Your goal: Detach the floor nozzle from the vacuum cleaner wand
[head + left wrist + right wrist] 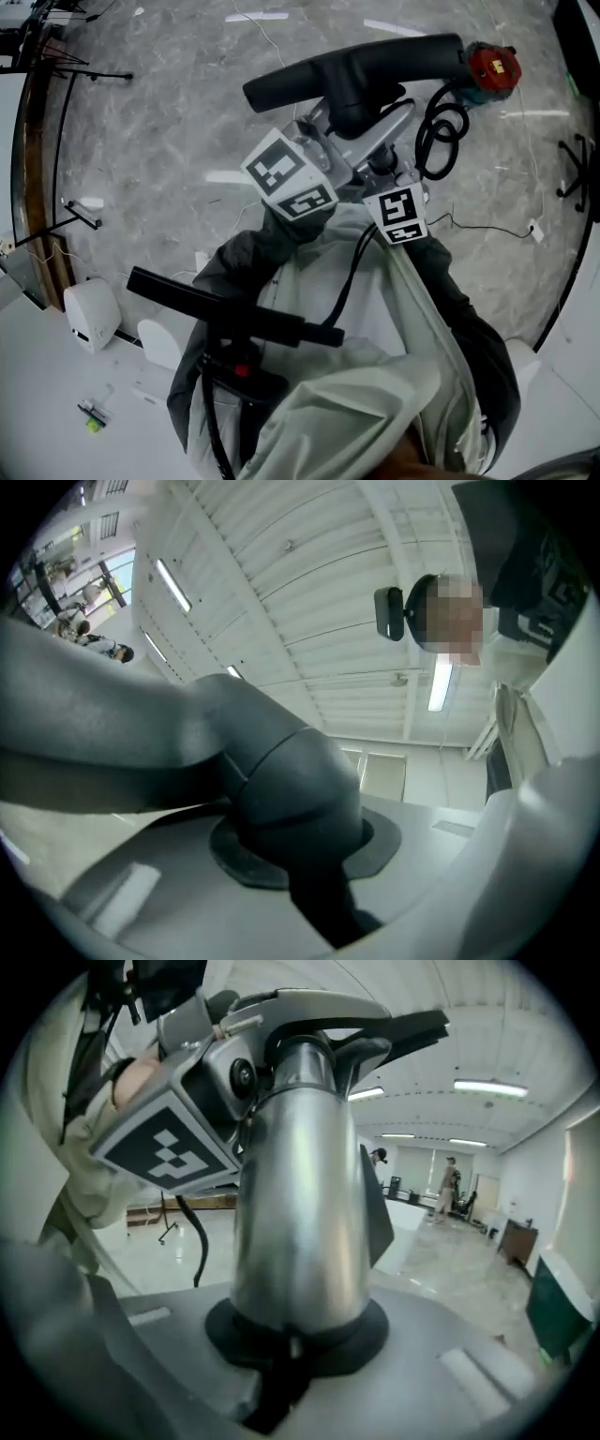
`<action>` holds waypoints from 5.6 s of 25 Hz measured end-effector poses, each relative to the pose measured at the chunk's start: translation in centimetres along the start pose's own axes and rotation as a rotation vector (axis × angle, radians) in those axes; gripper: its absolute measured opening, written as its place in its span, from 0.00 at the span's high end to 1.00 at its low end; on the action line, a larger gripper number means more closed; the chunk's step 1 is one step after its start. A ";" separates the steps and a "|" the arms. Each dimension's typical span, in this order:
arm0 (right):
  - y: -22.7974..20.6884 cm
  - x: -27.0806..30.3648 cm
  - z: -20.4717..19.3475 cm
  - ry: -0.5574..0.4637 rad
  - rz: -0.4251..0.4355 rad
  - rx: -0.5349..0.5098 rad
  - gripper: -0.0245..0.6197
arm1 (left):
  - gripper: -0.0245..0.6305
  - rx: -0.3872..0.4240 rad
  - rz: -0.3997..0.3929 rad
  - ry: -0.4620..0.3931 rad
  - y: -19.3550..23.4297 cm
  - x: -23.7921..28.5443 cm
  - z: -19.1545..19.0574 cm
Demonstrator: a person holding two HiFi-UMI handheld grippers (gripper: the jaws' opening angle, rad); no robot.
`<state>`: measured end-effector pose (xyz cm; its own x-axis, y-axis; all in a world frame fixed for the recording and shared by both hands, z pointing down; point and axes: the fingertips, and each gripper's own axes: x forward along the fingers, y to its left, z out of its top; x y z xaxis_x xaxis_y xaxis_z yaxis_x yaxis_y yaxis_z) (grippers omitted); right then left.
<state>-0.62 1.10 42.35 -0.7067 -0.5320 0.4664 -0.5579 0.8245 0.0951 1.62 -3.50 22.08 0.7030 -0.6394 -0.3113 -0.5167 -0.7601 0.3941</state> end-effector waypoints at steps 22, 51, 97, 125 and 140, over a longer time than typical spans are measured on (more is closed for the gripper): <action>3.6 -3.4 0.7 -0.021 0.357 -0.004 0.89 | 0.85 -0.009 -0.541 -0.017 -7.4 -0.7 1.0; 3.1 -0.2 1.8 0.082 0.263 -0.051 0.89 | 0.84 -0.034 -0.465 -0.128 -2.7 -2.9 3.7; 6.0 -2.2 0.7 0.156 0.706 -0.162 0.87 | 0.85 0.005 -0.640 -0.041 -5.2 -4.6 2.9; 5.8 -0.9 0.9 0.134 0.615 -0.133 0.85 | 0.85 -0.022 -0.491 -0.124 -3.2 -4.1 3.3; 4.5 0.9 -0.5 0.135 0.393 -0.084 0.85 | 0.84 -0.055 -0.289 -0.096 -0.4 -3.6 1.8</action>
<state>-3.57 4.44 43.59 -0.7924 -0.1485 0.5916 -0.2156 0.9755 -0.0441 -1.59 -1.06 21.53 0.7665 -0.4074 -0.4965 -0.2728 -0.9064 0.3225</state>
